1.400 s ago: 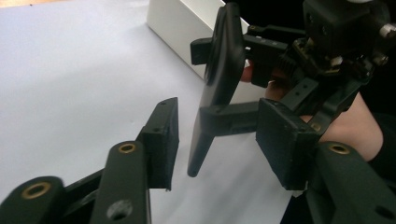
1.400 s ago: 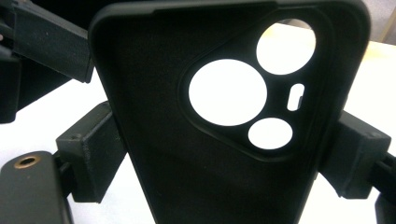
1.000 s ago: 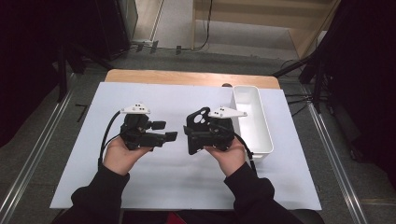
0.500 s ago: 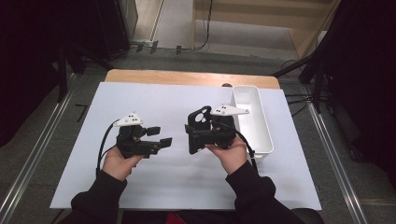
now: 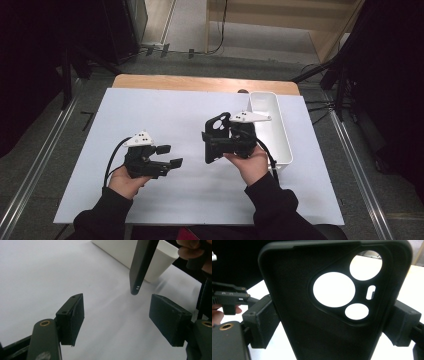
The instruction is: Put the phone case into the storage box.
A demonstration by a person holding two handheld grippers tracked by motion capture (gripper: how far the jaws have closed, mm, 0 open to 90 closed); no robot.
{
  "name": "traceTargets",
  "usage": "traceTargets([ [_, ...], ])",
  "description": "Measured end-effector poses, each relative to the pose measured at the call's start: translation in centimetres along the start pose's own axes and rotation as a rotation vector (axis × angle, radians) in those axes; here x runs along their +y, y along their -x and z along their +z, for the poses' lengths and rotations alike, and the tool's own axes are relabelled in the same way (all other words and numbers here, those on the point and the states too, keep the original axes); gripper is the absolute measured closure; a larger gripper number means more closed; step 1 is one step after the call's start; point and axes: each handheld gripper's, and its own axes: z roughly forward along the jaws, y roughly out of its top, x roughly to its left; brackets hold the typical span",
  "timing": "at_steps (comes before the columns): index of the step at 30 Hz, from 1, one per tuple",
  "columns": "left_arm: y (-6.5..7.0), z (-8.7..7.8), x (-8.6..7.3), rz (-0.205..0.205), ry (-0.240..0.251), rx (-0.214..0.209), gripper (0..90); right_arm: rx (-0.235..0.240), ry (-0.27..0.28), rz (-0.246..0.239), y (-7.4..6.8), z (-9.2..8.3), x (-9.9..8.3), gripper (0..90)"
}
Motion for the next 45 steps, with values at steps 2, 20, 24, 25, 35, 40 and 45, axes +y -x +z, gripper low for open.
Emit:
traceTargets([
  [2, 0.0, 0.2, -0.3, 0.016, -0.010, -0.006, 28.3, 0.004, 0.008, 0.004, 0.1, -0.1, 0.1, 10.9],
  [20, -0.9, -0.2, -2.8, 0.012, -0.097, -0.002, 28.4, 0.026, -0.008, 0.012, 1.3, -1.7, 1.5, 10.9],
  [24, -1.1, -0.7, -3.1, -0.005, -0.102, 0.001, 28.4, 0.032, -0.005, 0.021, 1.8, -2.4, 1.9, 10.9],
  [25, -1.2, -0.7, -3.2, -0.006, -0.103, 0.002, 28.4, 0.033, -0.005, 0.019, 1.9, -2.5, 2.1, 10.9],
  [35, -1.2, -1.6, -3.9, -0.018, -0.095, 0.024, 28.4, 0.052, 0.000, -0.002, 2.4, -3.2, 3.4, 10.9],
  [40, -1.2, -2.1, -4.2, -0.022, -0.084, 0.036, 28.4, 0.050, 0.010, -0.004, 2.9, -3.7, 4.3, 10.9],
  [45, -1.0, -2.6, -4.6, -0.030, -0.083, 0.043, 28.4, 0.047, 0.024, -0.010, 3.2, -4.2, 5.1, 10.9],
])
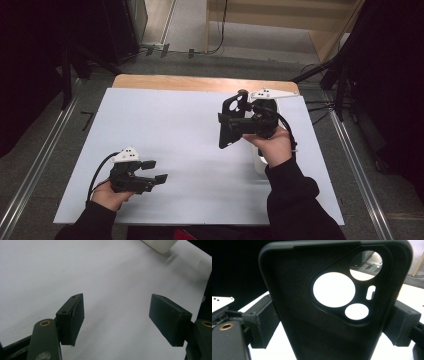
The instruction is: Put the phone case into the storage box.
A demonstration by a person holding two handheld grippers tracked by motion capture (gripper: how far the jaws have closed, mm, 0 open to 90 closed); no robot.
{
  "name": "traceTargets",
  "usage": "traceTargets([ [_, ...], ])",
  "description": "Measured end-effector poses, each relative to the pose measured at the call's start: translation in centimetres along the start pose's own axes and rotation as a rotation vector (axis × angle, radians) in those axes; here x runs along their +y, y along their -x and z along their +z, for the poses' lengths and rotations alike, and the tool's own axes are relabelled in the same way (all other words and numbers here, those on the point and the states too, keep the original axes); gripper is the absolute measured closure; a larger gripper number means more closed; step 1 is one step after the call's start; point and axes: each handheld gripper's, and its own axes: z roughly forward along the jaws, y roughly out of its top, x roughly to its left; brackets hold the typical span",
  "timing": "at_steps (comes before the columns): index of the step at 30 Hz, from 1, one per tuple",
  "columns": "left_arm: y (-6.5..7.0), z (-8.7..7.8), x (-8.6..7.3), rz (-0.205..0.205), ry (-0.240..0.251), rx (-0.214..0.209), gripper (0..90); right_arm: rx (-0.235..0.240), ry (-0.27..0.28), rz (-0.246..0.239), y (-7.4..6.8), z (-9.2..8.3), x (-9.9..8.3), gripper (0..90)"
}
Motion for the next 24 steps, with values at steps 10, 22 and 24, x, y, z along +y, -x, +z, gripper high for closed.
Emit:
traceTargets([
  [10, 0.0, -0.5, -0.4, -0.008, 0.003, 0.016, 28.4, -0.023, 0.011, -0.009, 1.1, -1.2, 1.2, 10.9],
  [22, -0.1, -0.3, -0.3, 0.000, -0.009, 0.009, 28.4, -0.072, 0.051, 0.021, 2.8, -3.9, 1.7, 10.9],
  [24, -0.1, -0.2, -0.2, 0.000, -0.009, 0.009, 28.4, -0.081, 0.060, 0.030, 3.1, -4.3, 1.7, 10.9],
])
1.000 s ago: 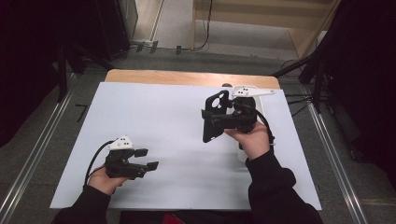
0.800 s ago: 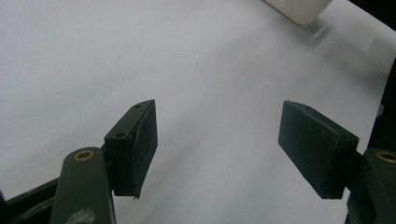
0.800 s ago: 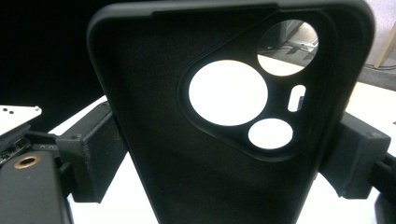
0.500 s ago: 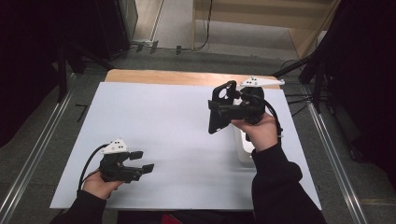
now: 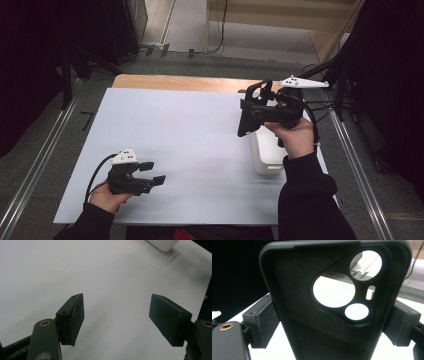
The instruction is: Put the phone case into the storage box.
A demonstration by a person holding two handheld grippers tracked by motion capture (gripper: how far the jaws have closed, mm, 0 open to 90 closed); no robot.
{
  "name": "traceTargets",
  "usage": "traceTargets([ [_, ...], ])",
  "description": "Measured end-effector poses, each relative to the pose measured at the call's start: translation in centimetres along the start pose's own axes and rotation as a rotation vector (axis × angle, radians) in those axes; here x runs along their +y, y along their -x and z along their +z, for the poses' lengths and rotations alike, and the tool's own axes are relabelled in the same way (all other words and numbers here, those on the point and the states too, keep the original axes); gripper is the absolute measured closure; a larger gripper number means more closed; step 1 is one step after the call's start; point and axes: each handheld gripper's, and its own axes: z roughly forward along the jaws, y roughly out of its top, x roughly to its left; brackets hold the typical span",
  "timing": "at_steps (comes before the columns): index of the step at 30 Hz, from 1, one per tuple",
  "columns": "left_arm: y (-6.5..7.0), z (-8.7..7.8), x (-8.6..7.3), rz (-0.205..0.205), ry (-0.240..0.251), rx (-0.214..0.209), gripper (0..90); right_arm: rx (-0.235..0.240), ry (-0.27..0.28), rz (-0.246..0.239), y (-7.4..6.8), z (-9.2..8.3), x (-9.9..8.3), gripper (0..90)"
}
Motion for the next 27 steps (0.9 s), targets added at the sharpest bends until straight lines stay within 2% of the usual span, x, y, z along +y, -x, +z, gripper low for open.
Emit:
traceTargets([
  [3, -0.1, 0.0, 0.0, -0.002, 0.005, -0.002, 28.4, -0.010, 0.013, 0.012, 0.5, -0.6, 0.1, 11.0],
  [8, -0.1, 0.1, 0.1, -0.009, 0.007, 0.002, 28.4, -0.058, 0.017, 0.004, 1.1, -1.2, 0.1, 10.9],
  [18, -0.3, 0.1, 0.2, -0.005, 0.005, 0.002, 28.4, -0.112, 0.021, 0.038, 2.9, -2.1, -0.2, 11.0],
  [27, -0.2, 0.3, 0.3, 0.003, -0.005, -0.001, 28.4, -0.155, 0.017, 0.064, 3.8, -1.9, -0.6, 10.9],
])
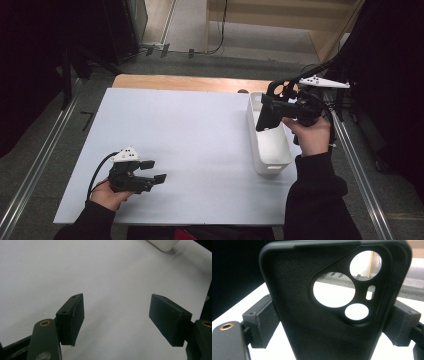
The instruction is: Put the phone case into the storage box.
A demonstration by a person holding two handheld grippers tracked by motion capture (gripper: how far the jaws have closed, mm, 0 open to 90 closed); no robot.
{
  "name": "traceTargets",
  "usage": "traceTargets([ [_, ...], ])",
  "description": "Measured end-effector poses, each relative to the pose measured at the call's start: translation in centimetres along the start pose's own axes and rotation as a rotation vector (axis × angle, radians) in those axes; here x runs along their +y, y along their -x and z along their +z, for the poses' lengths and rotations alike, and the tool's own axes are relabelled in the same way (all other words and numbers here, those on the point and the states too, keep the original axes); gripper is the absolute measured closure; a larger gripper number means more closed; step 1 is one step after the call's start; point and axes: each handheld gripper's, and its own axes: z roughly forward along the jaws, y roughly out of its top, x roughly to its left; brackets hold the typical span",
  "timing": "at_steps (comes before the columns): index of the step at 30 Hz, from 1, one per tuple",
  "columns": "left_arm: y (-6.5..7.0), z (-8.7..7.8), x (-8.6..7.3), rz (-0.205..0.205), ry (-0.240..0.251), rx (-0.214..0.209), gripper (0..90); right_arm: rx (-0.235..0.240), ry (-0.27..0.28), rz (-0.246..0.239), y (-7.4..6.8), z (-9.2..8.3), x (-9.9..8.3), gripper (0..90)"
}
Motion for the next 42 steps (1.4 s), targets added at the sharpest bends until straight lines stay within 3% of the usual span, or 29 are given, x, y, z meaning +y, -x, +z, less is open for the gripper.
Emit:
traceTargets([
  [8, 0.0, -0.2, 0.0, 0.006, 0.023, 0.013, 28.4, -0.019, 0.014, 0.002, 0.6, 0.9, 0.9, 11.0],
  [19, -0.2, -0.4, -0.1, 0.000, 0.022, 0.013, 28.4, -0.052, -0.009, 0.011, 1.4, 3.4, 1.4, 10.9],
  [26, -0.2, -0.3, 0.0, 0.004, 0.014, 0.005, 28.4, -0.072, 0.009, 0.032, 1.8, 4.9, 1.8, 11.1],
  [42, 0.1, -0.1, 0.0, 0.013, 0.012, 0.016, 28.4, -0.119, 0.001, 0.064, 4.4, 7.0, 3.5, 11.3],
])
